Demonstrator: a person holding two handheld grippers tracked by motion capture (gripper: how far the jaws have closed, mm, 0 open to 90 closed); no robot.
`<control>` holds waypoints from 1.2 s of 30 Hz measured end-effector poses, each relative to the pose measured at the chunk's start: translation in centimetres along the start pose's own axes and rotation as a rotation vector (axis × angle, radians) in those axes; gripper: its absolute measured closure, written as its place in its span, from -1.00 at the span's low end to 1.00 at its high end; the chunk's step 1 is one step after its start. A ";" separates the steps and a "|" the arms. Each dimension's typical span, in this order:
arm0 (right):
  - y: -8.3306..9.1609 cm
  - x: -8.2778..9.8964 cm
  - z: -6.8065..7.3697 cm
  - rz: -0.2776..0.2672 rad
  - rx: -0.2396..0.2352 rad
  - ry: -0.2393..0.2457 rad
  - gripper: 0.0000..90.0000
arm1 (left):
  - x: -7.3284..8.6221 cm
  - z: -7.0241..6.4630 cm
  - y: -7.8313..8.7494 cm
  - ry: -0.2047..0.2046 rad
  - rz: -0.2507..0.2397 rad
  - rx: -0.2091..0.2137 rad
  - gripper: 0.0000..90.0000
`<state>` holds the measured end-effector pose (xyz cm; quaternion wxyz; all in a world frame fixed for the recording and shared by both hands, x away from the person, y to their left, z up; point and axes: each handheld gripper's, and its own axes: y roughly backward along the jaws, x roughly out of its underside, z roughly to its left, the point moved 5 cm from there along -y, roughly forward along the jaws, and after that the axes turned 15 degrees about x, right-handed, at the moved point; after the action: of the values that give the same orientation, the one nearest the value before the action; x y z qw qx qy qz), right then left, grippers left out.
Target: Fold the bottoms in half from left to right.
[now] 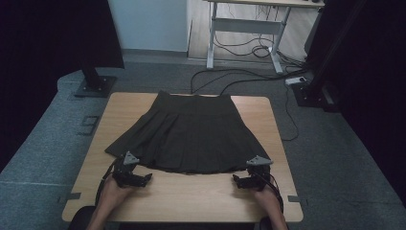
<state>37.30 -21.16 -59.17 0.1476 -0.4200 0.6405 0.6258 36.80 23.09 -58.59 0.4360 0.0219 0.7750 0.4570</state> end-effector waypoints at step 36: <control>1.0 -4.4 0.5 -0.039 -0.059 -0.044 -0.92 | -5.0 0.7 3.2 -0.046 -0.083 0.055 -0.88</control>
<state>39.10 -19.31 -55.39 0.1615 -0.4229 0.6099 0.6505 39.22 23.27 -53.14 0.4715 0.0121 0.7773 0.4164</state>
